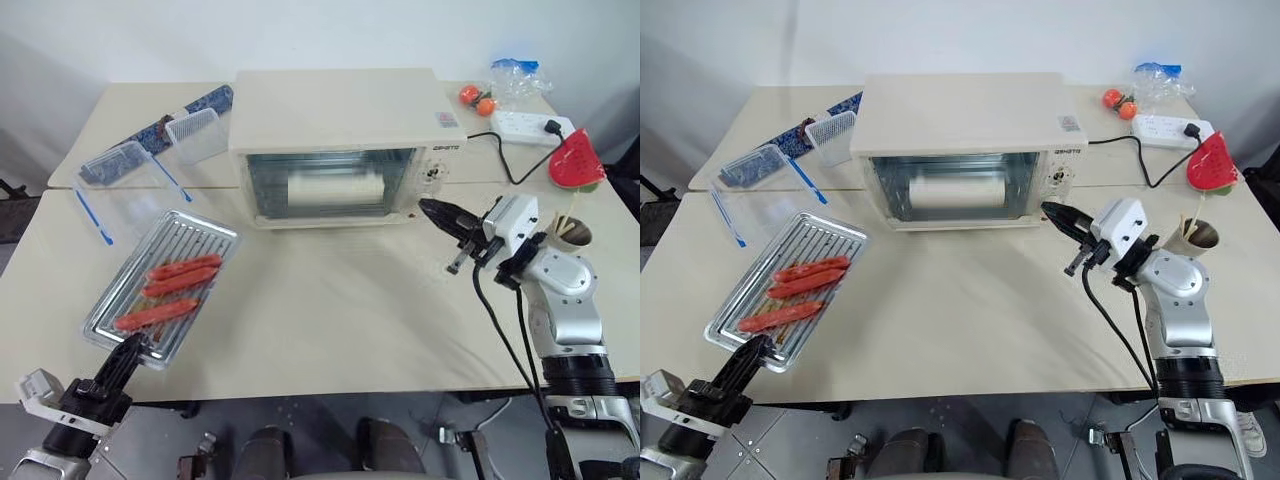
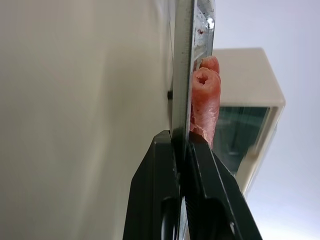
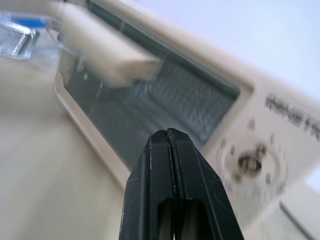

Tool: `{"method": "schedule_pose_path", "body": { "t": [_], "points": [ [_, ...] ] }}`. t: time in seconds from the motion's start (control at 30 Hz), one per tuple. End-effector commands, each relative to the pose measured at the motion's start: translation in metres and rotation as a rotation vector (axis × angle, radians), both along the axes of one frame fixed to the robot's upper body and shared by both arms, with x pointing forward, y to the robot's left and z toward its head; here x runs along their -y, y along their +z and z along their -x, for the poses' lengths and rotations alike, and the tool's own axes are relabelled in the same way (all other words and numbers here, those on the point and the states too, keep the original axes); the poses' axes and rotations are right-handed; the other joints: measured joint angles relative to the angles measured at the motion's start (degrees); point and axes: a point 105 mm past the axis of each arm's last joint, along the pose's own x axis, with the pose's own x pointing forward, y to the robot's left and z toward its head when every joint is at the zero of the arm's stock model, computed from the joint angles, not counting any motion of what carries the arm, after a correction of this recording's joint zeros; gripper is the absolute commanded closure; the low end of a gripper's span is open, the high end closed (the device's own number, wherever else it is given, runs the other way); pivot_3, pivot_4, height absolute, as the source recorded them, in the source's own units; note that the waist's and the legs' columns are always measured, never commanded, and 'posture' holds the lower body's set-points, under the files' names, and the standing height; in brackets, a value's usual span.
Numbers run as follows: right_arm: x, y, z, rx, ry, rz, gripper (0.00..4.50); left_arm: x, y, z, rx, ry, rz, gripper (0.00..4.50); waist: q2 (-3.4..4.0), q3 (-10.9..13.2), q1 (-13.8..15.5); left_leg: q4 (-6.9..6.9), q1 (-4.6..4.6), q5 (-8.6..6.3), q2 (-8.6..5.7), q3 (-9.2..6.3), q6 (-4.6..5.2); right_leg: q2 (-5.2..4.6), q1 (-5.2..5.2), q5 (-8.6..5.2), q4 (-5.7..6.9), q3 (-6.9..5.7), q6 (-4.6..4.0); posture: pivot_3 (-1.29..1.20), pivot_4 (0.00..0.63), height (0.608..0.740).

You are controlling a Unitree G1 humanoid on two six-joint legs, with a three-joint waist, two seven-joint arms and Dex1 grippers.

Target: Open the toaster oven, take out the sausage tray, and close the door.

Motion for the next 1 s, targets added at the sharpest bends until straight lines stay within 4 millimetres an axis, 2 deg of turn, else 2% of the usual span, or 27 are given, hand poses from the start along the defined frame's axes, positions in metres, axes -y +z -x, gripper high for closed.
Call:
{"method": "schedule_pose_path", "body": {
  "t": [0.03, 0.17, 0.3, 0.33, 0.47, 0.63, 0.83, 1.0],
  "points": [
    [0.000, 0.020, 0.005, 0.050, 0.008, -0.024, 4.47, 0.004, 0.013, -0.002, 0.037, -0.072, -0.023, 4.50, 0.00, 0.0, 0.1, 0.00, 0.00, 0.00, 0.00, 0.00, 0.00, -0.01, 0.00, 0.00, 0.00, 0.00, 0.00, 0.00, 0.150, 0.740],
    [0.001, 0.003, 0.023, -0.107, 0.123, 0.051, 4.47, 0.021, 0.011, -0.003, -0.010, -0.240, -0.062, 4.50, 0.00, 0.0, 0.2, -0.01, -0.02, -0.01, -0.01, -0.04, 0.02, -0.02, 0.02, 0.00, -0.02, 0.00, 0.00, 0.00, 0.150, 0.740],
    [0.009, -0.003, 0.036, -0.183, 0.132, 0.058, 4.47, 0.032, 0.009, -0.006, -0.040, -0.354, -0.083, 4.50, 0.00, 0.0, 0.1, -0.05, -0.02, -0.06, 0.00, 0.01, 0.07, -0.02, 0.02, 0.00, -0.05, -0.02, 0.00, 0.00, 0.150, 0.740],
    [0.014, -0.009, 0.046, -0.216, 0.139, 0.084, 4.47, 0.038, 0.010, -0.012, -0.044, -0.407, -0.086, 4.50, 0.01, 0.0, 0.0, -0.05, -0.01, -0.06, -0.01, 0.01, 0.06, -0.02, 0.01, 0.00, -0.04, -0.01, 0.00, 0.00, 0.150, 0.740],
    [0.021, -0.026, 0.079, -0.332, 0.173, 0.126, 3.68, 0.056, 0.011, -0.028, -0.057, -0.580, -0.095, 4.50, 0.08, 0.0, 1.4, -0.06, 0.03, -0.05, -0.04, 0.08, 0.02, 0.01, -0.04, 0.00, -0.07, -0.05, 0.00, 0.00, 0.150, 0.740],
    [0.019, -0.039, 0.102, -0.400, 0.173, 0.150, 2.12, 0.075, 0.015, -0.046, -0.069, -0.740, -0.110, 4.50, 0.09, 0.0, 1.4, -0.07, 0.10, -0.06, -0.03, 0.21, 0.03, 0.03, -0.01, 0.01, 0.02, 0.13, -0.01, 0.00, 0.150, 0.740],
    [0.018, -0.048, 0.124, -0.451, 0.143, 0.127, 0.11, 0.109, 0.020, -0.074, -0.106, -0.923, -0.175, 4.50, 0.09, 0.0, 1.7, -0.06, 0.06, -0.04, -0.07, 0.37, 0.04, 0.04, -0.03, 0.04, 0.05, 0.14, 0.03, 0.00, 0.150, 0.740],
    [0.013, -0.055, 0.141, -0.493, 0.138, 0.118, 0.04, 0.127, 0.018, -0.083, -0.133, -1.029, -0.213, 4.50, 0.08, 0.0, 1.6, -0.07, 0.05, -0.04, -0.08, 0.50, 0.03, 0.05, -0.04, 0.05, 0.03, 0.13, 0.05, 0.00, 0.150, 0.740]
  ]
}}
